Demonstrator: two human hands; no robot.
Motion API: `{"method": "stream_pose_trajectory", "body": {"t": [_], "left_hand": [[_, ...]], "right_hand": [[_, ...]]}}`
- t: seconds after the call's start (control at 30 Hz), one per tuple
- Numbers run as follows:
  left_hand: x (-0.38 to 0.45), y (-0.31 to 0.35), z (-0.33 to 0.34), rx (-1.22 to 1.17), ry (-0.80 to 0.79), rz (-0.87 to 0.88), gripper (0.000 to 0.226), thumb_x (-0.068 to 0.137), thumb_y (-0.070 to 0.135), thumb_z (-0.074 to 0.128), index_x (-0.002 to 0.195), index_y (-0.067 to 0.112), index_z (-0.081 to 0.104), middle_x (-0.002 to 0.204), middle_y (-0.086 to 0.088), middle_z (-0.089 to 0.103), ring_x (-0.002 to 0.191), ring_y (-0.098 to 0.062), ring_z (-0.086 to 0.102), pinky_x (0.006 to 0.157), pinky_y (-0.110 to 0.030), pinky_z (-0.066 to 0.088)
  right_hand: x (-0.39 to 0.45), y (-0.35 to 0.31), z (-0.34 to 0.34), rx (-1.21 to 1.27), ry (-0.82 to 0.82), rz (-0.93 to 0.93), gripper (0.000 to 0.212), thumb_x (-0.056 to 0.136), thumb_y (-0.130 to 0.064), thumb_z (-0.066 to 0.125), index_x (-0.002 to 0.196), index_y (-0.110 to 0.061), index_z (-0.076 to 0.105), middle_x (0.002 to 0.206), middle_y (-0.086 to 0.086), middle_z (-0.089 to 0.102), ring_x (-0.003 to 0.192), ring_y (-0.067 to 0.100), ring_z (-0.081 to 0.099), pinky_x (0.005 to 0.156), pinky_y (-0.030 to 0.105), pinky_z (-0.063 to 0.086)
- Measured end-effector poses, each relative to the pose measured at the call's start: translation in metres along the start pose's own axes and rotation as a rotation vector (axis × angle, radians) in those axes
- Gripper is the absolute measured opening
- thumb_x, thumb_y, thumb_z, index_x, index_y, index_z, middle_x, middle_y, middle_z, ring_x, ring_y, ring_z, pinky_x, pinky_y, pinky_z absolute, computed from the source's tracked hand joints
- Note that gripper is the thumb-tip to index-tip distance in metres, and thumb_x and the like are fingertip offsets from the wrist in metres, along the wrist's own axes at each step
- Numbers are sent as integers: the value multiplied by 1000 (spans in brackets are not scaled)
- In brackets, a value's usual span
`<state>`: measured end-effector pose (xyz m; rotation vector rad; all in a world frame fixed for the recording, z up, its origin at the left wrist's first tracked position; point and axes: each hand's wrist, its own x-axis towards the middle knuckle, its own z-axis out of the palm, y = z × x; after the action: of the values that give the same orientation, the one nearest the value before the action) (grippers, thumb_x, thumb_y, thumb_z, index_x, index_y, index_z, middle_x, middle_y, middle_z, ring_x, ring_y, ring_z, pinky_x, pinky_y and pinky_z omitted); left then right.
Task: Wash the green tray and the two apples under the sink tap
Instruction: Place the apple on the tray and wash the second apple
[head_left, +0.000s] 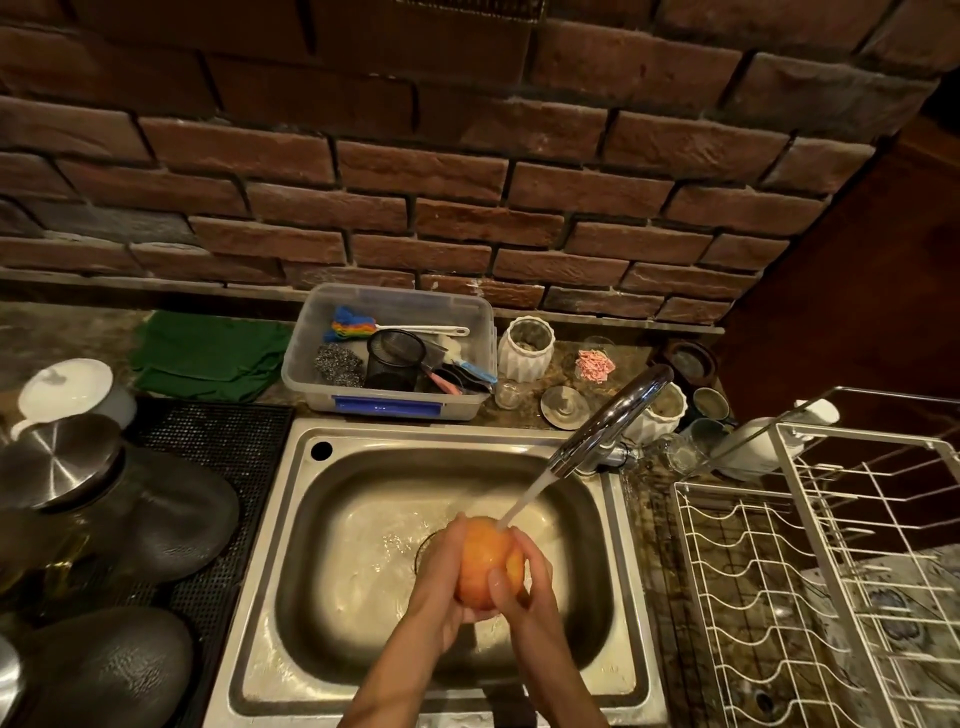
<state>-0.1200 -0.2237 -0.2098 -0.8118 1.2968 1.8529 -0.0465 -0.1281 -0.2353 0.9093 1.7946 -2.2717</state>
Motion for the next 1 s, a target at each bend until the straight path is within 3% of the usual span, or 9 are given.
{"method": "stream_pose_trajectory", "body": {"t": [0.13, 0.27, 0.37, 0.5, 0.6, 0.67, 0.77, 0.9, 1.0], "left_hand": [[3, -7, 2, -22, 50, 75, 34, 98, 49, 49, 118, 22, 56, 114, -16, 64, 101, -36, 68, 84, -59, 59], [9, -17, 8, 325, 145, 340, 25, 99, 51, 43, 115, 34, 55, 105, 4, 64, 94, -14, 65, 87, -44, 58], [7, -22, 11, 435, 138, 465, 15, 100, 45, 45, 111, 40, 54, 104, 9, 59, 97, -14, 63, 78, -31, 58], [7, -33, 1, 595, 115, 510, 38, 99, 51, 41, 134, 37, 43, 127, 2, 41, 114, -16, 51, 93, -33, 52], [6, -38, -7, 661, 53, 561, 45, 99, 52, 41, 142, 42, 36, 132, 13, 32, 120, -10, 45, 97, -30, 49], [7, -39, -8, 661, 66, 574, 42, 99, 50, 43, 140, 44, 38, 135, 12, 35, 121, -10, 46, 99, -31, 49], [7, -34, -4, 496, 153, 524, 27, 100, 47, 44, 127, 51, 43, 133, 8, 52, 118, -14, 55, 102, -35, 50], [3, -19, 7, 273, 184, 291, 26, 98, 50, 46, 117, 36, 56, 116, -6, 65, 104, -25, 64, 93, -50, 56], [1, -2, 11, 139, 106, 116, 35, 96, 43, 51, 115, 17, 64, 108, -17, 70, 97, -32, 69, 66, -43, 61]], "right_hand": [[6, -16, 3, -308, 9, -64, 54, 86, -56, 62, 134, -42, 43, 141, -8, 37, 124, 4, 48, 90, 22, 57], [16, -22, 17, -245, 129, 26, 41, 97, -49, 53, 131, -27, 44, 134, 6, 49, 116, 19, 59, 99, 42, 55], [24, -27, 24, -75, 191, 208, 44, 100, -48, 46, 125, -15, 59, 115, 16, 68, 104, 30, 68, 94, 50, 57], [20, -34, 22, 183, 141, 382, 51, 96, -52, 46, 115, -11, 70, 109, 27, 73, 109, 43, 68, 88, 49, 56], [20, -38, 15, 288, 75, 536, 58, 93, -60, 45, 116, -10, 65, 114, 25, 73, 100, 39, 70, 92, 54, 55], [23, -42, 15, 241, 61, 591, 58, 91, -59, 47, 117, -10, 65, 110, 23, 75, 91, 34, 69, 82, 49, 57], [28, -43, 23, 92, 111, 498, 43, 97, -50, 44, 118, -15, 59, 113, 18, 69, 92, 31, 68, 62, 39, 59], [28, -37, 24, -249, 178, 149, 24, 100, -50, 45, 102, -28, 52, 110, 5, 64, 101, 26, 66, 90, 52, 57], [19, -37, 19, -343, 111, -74, 25, 98, -52, 48, 110, -30, 53, 115, 3, 58, 104, 17, 63, 89, 47, 58]]}}
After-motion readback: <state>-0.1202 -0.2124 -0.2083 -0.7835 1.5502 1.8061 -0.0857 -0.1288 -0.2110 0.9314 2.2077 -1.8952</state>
